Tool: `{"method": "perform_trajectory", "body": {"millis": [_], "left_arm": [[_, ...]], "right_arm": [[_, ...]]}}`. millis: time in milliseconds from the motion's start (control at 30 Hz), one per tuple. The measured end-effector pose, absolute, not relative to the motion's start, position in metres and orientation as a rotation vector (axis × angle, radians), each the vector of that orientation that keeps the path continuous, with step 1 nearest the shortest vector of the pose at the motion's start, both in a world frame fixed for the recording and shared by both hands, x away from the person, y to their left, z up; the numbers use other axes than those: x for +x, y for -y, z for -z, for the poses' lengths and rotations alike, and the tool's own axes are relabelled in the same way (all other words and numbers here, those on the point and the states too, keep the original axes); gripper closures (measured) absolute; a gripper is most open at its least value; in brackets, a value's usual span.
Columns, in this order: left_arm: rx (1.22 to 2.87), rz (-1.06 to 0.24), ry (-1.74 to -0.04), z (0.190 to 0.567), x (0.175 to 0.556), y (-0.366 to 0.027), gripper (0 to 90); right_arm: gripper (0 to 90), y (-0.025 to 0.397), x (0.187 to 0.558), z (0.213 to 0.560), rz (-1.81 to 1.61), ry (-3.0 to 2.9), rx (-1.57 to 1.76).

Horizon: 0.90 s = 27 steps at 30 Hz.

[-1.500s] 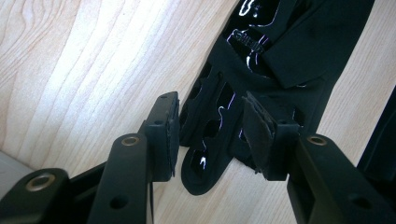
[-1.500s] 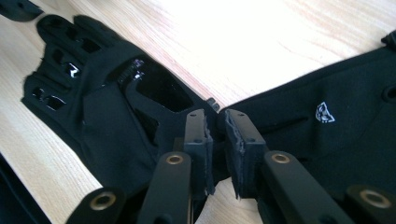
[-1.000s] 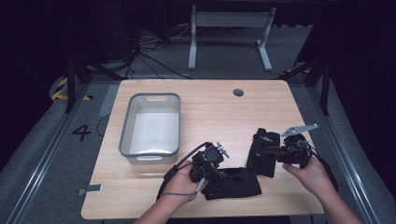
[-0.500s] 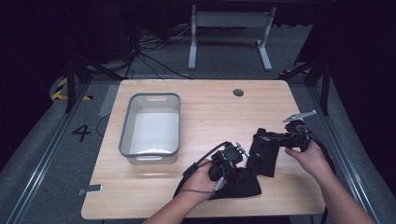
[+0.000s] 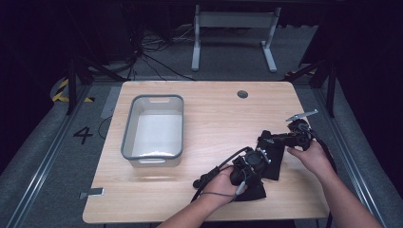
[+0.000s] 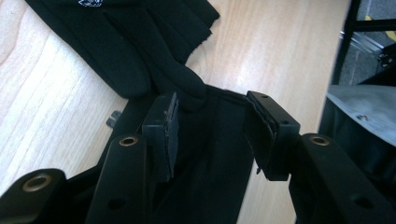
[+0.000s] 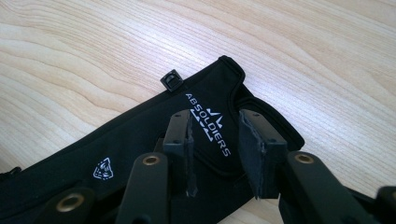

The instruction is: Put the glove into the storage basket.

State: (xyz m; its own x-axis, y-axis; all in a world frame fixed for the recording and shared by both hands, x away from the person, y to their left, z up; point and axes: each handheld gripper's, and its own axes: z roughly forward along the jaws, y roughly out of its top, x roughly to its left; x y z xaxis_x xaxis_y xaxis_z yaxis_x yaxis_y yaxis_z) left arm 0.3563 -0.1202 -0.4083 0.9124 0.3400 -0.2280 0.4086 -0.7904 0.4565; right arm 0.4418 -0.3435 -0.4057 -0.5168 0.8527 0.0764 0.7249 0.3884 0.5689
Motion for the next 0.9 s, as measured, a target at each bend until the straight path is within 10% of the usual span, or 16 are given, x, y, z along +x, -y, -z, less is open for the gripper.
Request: {"method": "perform_trajectory", "body": {"millis": [900], "left_arm": [[2.612,0.161,-0.649,0.427,0.365,0.137,71.6]], "right_arm": [[46.8,0.35,0.471,0.419,-0.855,-2.329,1.438]]}}
